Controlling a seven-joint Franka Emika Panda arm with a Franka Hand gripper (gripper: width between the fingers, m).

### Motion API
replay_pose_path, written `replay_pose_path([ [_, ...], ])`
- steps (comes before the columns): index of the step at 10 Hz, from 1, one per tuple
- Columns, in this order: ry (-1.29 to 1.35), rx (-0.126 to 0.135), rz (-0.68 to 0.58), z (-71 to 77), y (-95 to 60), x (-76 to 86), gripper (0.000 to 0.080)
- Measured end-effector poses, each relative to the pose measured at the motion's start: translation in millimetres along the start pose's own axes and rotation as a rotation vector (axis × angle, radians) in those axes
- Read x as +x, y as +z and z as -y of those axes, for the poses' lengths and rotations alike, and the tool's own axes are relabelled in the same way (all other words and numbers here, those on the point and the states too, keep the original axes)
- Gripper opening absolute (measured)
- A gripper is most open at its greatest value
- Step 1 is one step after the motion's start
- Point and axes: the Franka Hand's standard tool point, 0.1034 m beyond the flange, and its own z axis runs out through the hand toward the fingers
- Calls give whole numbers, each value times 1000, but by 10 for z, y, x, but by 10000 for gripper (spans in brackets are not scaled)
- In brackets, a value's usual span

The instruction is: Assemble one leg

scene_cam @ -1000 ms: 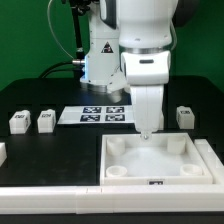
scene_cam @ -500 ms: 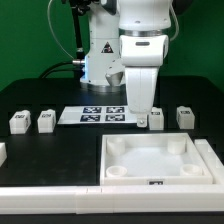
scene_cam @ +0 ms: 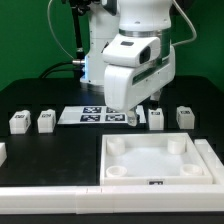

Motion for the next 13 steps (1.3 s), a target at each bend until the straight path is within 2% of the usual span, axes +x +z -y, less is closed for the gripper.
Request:
replay_pose_path([
  [2, 305, 5, 3, 193, 11, 30, 649],
  [4, 639, 25, 5, 437, 27, 167, 649],
  [9, 656, 49, 13, 1046, 140, 479, 649],
  [11, 650, 53, 38, 1002, 125, 461, 649],
  [12, 640, 62, 93, 1030, 137, 407, 649],
  [13, 630, 90, 219, 1038, 122, 361, 649],
])
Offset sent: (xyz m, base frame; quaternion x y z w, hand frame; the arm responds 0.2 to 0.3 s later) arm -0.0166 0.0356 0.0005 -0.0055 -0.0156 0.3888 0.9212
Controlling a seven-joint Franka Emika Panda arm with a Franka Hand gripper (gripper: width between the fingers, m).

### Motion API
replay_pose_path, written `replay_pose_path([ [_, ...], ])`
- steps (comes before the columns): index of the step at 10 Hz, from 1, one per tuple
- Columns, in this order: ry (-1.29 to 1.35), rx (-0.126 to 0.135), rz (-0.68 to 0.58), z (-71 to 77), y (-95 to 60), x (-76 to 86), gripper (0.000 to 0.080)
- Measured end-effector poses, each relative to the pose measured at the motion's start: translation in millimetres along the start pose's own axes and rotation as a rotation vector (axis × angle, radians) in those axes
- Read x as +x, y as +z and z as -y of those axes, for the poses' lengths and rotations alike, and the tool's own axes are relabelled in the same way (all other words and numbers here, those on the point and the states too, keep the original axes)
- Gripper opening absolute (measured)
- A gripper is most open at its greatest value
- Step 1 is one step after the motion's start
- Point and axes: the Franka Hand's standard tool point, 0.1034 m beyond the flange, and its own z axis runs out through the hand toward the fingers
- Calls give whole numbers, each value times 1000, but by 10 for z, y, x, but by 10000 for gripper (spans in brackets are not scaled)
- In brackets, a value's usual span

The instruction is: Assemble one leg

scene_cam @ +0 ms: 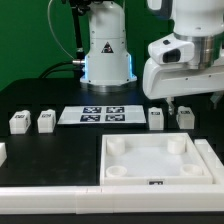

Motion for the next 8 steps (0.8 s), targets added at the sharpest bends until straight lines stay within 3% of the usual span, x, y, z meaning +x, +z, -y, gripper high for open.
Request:
replay_pose_path([
  [1, 15, 5, 67, 2, 6, 38, 649],
  [2, 66, 17, 201, -6, 80, -55, 649],
  [4, 97, 15, 386, 40, 141, -105, 649],
  [6, 103, 13, 570, -6, 314, -196, 649],
  [8, 107, 14, 555, -11, 462, -231, 649],
])
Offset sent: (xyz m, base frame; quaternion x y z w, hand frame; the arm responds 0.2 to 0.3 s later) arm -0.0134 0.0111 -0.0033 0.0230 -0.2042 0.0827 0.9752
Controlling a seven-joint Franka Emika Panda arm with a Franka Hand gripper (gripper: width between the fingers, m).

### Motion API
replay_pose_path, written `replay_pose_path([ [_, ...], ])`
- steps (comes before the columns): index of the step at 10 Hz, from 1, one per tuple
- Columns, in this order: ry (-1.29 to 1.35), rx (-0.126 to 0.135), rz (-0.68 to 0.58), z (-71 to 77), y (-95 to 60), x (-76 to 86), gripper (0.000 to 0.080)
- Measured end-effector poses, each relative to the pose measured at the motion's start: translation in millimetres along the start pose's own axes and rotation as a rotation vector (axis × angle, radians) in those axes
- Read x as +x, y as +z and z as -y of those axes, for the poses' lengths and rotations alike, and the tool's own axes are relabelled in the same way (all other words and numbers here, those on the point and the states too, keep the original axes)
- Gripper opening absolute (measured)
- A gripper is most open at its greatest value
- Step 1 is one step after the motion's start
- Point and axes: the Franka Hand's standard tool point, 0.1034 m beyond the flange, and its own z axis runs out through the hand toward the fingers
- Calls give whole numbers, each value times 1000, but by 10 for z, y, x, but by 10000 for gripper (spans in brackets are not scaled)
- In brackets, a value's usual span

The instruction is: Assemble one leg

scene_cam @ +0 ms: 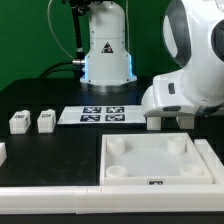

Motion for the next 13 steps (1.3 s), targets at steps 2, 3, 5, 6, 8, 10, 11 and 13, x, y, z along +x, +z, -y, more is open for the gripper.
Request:
replay_pose_path([
  [2, 0, -7, 6, 30, 101, -27, 649],
  [3, -4, -12, 8, 53, 143, -42, 649],
  [5, -10, -14, 0, 80, 166, -38, 649],
  [6, -11, -15, -1, 78, 167, -37, 649],
  [8, -11, -13, -5, 72, 149, -26, 522],
  [10, -10, -13, -6, 70, 143, -22, 388],
  [11, -10, -12, -7, 71, 138, -18, 288],
  [13, -11, -12, -7, 72, 136, -17, 289],
])
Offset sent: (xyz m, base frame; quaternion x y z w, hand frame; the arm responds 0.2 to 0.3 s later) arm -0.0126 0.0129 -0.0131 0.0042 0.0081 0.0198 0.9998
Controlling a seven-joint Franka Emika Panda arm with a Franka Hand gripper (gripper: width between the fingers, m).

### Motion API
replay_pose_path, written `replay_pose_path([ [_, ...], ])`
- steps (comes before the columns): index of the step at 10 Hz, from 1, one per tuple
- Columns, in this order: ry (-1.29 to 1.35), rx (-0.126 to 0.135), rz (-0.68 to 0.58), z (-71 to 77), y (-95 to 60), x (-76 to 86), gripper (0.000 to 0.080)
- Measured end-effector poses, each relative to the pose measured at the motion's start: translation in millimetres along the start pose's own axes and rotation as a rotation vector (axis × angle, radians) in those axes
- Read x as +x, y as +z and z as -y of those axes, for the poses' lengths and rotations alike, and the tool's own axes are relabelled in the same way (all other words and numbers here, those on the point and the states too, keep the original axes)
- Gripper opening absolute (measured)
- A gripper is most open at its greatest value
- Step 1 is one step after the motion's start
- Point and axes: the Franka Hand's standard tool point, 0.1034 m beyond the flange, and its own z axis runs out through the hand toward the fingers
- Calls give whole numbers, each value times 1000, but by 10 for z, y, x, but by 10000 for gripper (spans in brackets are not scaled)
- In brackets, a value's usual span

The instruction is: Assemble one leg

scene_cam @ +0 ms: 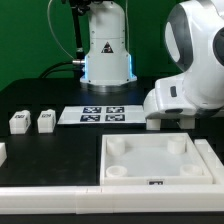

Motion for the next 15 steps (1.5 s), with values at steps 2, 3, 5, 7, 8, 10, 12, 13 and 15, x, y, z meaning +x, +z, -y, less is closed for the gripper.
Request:
replay_pose_path([
  [2, -3, -2, -4, 14, -48, 0, 289],
  [3, -4, -3, -1, 3, -140, -48, 289],
  [5, 1, -9, -4, -54, -476, -250, 290],
  [7, -19, -14, -35, -90, -757, -367, 291],
  [8, -27, -15, -53, -88, -814, -382, 291],
  [10, -27, -6, -112, -67, -805, -298, 291],
  [12, -29, 9, -308, -54, -850, -261, 291],
  [13, -32, 13, -386, -54, -838, -268, 291],
  [15, -60, 28, -579, -79, -958, -198, 291],
])
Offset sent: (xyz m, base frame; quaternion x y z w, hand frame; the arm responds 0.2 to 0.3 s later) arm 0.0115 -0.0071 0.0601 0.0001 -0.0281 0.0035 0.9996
